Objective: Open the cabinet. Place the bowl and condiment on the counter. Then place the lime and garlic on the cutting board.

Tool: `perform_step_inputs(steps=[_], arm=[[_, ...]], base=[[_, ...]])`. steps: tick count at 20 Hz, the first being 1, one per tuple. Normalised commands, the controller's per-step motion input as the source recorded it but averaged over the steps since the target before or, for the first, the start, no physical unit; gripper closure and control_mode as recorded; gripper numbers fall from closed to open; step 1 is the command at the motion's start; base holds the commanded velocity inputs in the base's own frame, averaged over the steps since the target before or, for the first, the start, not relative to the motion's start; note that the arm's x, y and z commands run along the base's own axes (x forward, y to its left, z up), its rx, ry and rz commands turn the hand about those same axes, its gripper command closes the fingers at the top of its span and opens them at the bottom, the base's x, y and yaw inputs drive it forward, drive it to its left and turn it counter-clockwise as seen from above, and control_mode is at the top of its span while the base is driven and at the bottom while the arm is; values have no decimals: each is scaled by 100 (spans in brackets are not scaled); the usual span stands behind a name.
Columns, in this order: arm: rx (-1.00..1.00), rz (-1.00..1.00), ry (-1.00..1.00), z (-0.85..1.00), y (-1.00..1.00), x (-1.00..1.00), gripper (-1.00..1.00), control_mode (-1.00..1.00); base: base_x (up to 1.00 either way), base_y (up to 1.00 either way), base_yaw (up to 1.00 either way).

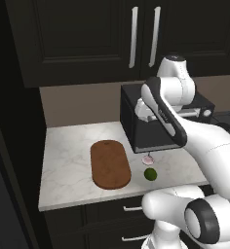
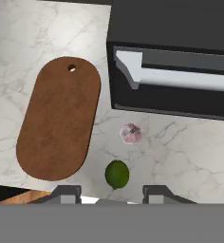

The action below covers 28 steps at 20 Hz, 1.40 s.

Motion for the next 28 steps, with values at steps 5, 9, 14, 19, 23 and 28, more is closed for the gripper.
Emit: perform_step_inputs(steps=[5,9,14,19,23,28], arm=[[0,0,-5,0,0,-12,-100,-100],[0,0,-20,0,0,-12,-100,-100],[0,0,-19,1,0,-8,-100,-100],[0,-1,-19,11,0,-4,-100,-100],[0,-3,-16,23,0,0,-100,-100],[0,-4,-13,23,-1,0,-100,-100]], base=[[0,0,0],[0,0,0],[0,0,0],[0,0,0],[0,0,0],[0,0,0]])
